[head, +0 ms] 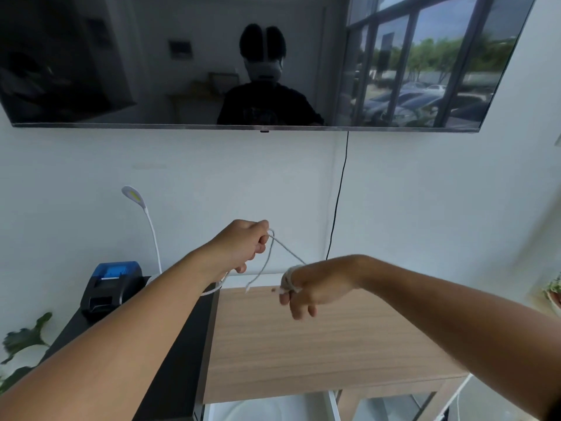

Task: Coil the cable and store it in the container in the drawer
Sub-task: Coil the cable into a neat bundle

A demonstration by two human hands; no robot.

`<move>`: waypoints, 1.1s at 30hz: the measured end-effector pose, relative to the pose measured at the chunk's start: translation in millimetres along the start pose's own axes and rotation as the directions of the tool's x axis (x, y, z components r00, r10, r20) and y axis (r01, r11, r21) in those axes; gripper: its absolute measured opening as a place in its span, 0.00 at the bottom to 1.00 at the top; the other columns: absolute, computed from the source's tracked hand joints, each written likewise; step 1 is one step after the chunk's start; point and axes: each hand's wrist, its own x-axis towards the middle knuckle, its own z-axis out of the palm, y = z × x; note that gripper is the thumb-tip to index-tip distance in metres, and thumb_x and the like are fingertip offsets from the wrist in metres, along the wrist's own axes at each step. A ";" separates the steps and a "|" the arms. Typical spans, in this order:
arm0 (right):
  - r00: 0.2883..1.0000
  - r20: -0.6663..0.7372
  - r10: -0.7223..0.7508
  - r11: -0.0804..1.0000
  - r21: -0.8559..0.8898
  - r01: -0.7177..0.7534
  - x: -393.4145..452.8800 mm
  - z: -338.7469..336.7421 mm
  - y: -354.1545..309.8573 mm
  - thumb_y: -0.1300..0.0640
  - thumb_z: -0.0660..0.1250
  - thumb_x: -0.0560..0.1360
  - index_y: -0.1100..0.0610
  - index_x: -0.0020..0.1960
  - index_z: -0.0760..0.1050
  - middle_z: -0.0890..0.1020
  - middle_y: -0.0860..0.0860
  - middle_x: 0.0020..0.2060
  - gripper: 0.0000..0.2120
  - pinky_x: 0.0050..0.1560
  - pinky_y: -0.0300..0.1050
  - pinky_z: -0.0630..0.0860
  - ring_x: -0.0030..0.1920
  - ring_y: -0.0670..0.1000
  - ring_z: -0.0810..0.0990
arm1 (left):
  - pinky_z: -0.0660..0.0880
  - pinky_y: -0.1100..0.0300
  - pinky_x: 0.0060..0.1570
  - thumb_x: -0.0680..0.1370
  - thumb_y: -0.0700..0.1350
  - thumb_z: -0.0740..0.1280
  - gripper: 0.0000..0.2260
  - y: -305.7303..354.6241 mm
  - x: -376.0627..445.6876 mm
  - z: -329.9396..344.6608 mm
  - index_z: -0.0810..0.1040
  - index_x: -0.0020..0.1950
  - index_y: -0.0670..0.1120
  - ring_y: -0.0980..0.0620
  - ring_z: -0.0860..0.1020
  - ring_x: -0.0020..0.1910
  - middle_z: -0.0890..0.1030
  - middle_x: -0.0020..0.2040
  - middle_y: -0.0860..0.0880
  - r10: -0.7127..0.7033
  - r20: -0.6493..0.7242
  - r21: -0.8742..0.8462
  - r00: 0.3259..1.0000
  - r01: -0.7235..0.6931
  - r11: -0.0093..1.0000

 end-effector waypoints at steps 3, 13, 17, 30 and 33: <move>0.977 -0.181 0.113 0.984 0.154 -0.085 17.7 -12.2 35.5 0.59 0.69 0.75 0.68 0.59 0.80 0.81 0.51 0.66 0.16 0.65 0.47 0.75 0.70 0.54 0.79 | 0.62 0.61 0.26 0.78 0.55 0.57 0.17 -3.5 -1.7 2.1 0.71 0.34 0.49 0.51 0.63 0.27 0.70 0.28 0.55 0.076 -0.104 0.086 0.992 -0.067 0.994; 0.697 -0.691 0.191 0.501 0.680 0.536 -1.4 -61.7 46.1 0.62 0.62 0.62 0.59 0.60 0.72 0.81 0.62 0.67 0.26 0.66 0.47 0.68 0.65 0.53 0.79 | 0.60 0.62 0.25 0.83 0.54 0.55 0.16 -26.2 -5.2 21.9 0.70 0.39 0.49 0.54 0.62 0.26 0.69 0.26 0.57 -0.054 -0.012 -0.072 0.998 0.053 0.996; 0.666 -0.744 -0.062 0.272 0.629 0.728 -27.7 -68.3 7.0 0.59 0.61 0.71 0.65 0.60 0.78 0.88 0.58 0.49 0.20 0.65 0.54 0.75 0.47 0.58 0.86 | 0.62 0.60 0.26 0.84 0.53 0.55 0.15 -33.5 -1.5 34.0 0.69 0.39 0.50 0.54 0.63 0.27 0.68 0.28 0.55 -0.165 0.172 -0.306 0.971 0.212 0.928; 0.954 0.140 -0.264 0.963 0.086 0.254 -53.1 10.0 -52.1 0.51 0.67 0.83 0.58 0.43 0.81 0.72 0.55 0.31 0.14 0.33 0.39 0.69 0.31 0.49 0.70 | 0.78 0.53 0.41 0.86 0.45 0.55 0.16 -1.4 28.3 5.5 0.70 0.38 0.46 0.50 0.74 0.29 0.73 0.32 0.48 -0.236 -0.190 -0.833 0.953 -0.030 0.552; 0.986 0.165 -0.032 0.962 -0.261 0.075 -35.4 14.1 -21.5 0.45 0.65 0.81 0.52 0.39 0.80 0.78 0.48 0.30 0.16 0.36 0.40 0.70 0.32 0.46 0.76 | 0.80 0.47 0.47 0.85 0.42 0.54 0.14 -13.4 23.3 -13.4 0.68 0.39 0.46 0.53 0.65 0.22 0.69 0.28 0.49 -0.267 -0.227 -0.858 0.937 -0.062 0.510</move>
